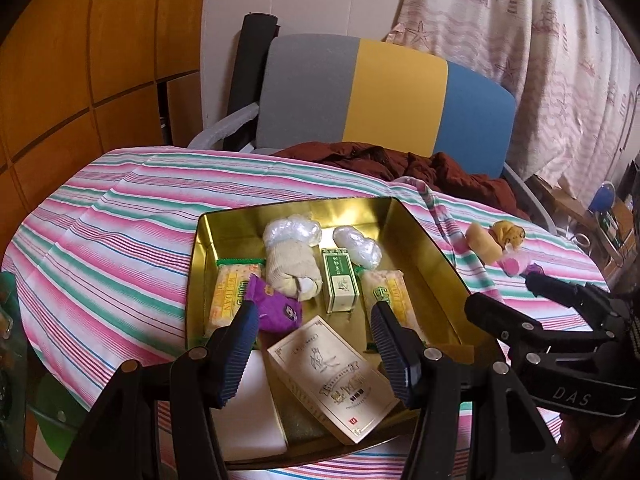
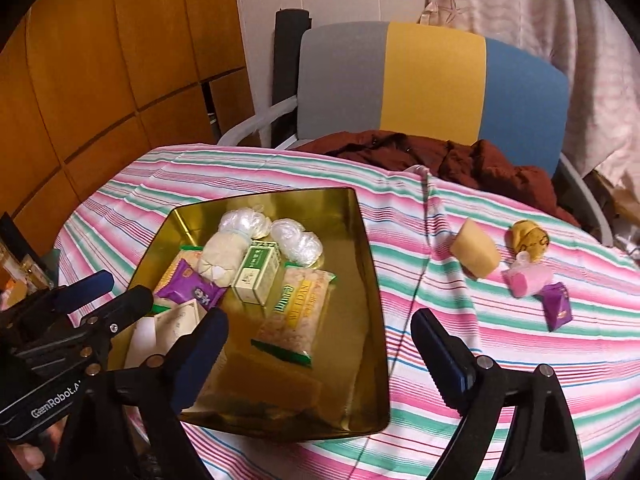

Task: Organize objects
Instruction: 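Drop the purple packet in the tray with left tool while right tool drops WEIDAN packet, then reach the left tool to the yellow sponge and open it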

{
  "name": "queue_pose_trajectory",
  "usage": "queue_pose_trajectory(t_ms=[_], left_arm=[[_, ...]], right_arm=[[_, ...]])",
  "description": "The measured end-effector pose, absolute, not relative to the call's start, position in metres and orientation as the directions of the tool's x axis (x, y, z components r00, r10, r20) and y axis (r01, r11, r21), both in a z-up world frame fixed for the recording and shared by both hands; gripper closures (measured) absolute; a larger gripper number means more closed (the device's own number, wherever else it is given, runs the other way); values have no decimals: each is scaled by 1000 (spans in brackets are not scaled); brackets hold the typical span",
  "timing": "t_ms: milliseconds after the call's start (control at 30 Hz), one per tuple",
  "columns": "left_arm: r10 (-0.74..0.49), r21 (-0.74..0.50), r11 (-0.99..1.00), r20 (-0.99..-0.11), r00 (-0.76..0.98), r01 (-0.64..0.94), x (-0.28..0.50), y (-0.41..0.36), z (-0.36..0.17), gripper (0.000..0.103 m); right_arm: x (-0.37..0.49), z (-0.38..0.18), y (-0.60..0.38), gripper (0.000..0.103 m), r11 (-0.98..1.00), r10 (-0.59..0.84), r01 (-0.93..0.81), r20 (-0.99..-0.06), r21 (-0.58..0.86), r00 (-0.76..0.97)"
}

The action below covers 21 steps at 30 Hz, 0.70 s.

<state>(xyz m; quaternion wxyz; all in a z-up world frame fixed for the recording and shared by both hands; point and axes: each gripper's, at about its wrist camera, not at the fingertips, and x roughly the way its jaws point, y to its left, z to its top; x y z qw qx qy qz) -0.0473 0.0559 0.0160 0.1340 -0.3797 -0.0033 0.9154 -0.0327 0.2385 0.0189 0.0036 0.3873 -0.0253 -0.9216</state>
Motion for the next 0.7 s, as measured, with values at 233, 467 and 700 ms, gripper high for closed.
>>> queue_pose_trajectory(t_ms=[233,467,700], left_arm=[[251,-89,-960,-703,-666,-267,-44,65,13,44],[261,-78,-952,-713,-651,-297,-42,76,9,44],[277,-71,-941,-726,-630,-331,-42,87,3,44]], right_arm=[[-29,19,246,2,-999,19,-38,-710,12,-703],[-29,14,263,0,-997,44,-72,-720,9,-693],[-31,7,293,0,-993,85,-118,-741,-7,-666]])
